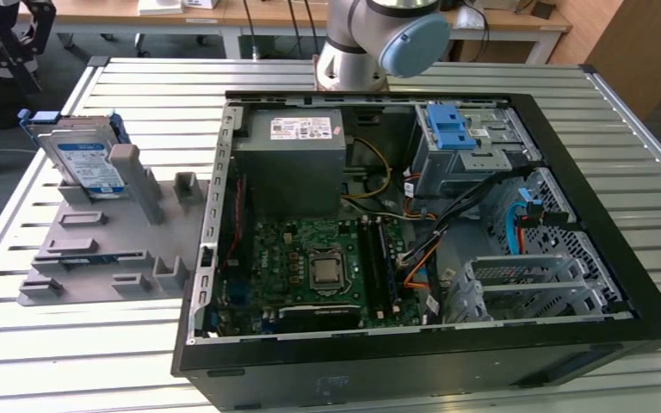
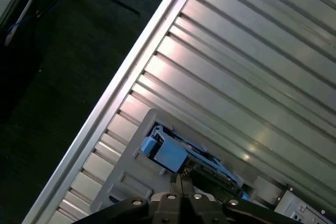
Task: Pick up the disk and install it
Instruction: 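Pick up the disk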
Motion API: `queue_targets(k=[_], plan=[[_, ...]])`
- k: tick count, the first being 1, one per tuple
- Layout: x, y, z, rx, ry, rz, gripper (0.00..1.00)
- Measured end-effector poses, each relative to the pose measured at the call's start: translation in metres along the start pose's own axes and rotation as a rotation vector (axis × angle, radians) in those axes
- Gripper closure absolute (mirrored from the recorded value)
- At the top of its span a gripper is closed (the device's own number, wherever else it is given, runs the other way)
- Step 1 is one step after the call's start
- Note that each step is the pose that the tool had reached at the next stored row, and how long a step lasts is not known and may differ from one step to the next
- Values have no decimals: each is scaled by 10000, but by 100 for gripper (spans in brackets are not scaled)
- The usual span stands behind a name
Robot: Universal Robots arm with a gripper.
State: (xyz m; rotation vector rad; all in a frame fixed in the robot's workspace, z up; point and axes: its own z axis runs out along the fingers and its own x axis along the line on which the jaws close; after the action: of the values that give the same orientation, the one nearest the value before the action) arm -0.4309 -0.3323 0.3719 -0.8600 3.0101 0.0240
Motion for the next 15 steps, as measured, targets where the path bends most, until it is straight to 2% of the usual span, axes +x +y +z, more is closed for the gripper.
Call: queue_targets(k=[8, 15], plan=[[0, 0, -1, -10, 14, -1050, 89], [0, 0, 0, -11, 14, -1099, 89]])
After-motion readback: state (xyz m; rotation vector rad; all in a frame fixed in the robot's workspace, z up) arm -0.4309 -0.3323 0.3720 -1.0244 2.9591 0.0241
